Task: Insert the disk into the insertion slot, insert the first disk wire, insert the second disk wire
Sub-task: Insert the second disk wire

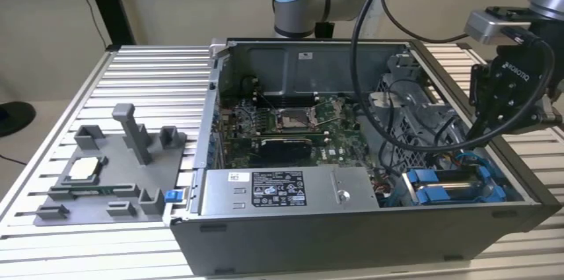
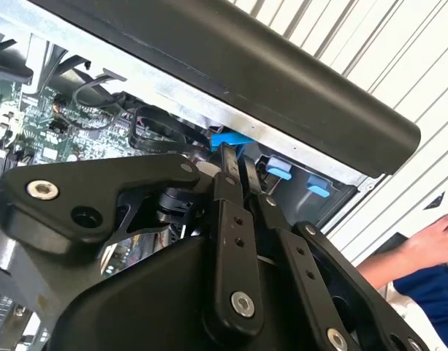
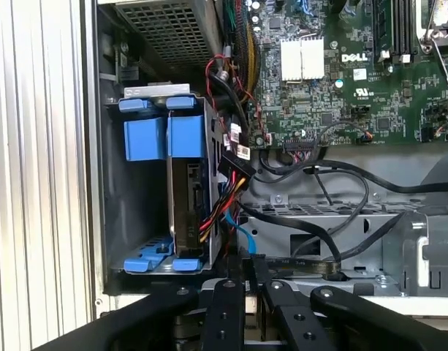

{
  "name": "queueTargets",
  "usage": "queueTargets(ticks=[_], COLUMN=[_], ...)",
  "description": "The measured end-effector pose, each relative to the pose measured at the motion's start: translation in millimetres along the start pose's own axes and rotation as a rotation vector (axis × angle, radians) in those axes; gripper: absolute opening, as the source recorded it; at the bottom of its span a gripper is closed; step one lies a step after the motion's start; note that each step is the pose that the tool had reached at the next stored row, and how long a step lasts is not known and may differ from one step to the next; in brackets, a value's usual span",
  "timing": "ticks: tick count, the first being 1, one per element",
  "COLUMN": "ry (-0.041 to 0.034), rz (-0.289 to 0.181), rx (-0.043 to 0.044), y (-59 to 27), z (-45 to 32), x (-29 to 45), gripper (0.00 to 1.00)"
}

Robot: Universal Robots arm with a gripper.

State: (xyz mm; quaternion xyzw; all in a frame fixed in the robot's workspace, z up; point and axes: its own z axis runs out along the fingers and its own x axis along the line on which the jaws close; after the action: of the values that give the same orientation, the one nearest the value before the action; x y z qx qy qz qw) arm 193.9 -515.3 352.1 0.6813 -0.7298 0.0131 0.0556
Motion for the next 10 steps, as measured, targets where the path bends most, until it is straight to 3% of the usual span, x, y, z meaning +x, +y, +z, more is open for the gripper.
queueTargets(ticks=[10], ry=[-0.0142], rz=[-0.001], rx=[-0.0006], y=[13.5], z=[-3.8], x=[6.6], gripper=[0.00])
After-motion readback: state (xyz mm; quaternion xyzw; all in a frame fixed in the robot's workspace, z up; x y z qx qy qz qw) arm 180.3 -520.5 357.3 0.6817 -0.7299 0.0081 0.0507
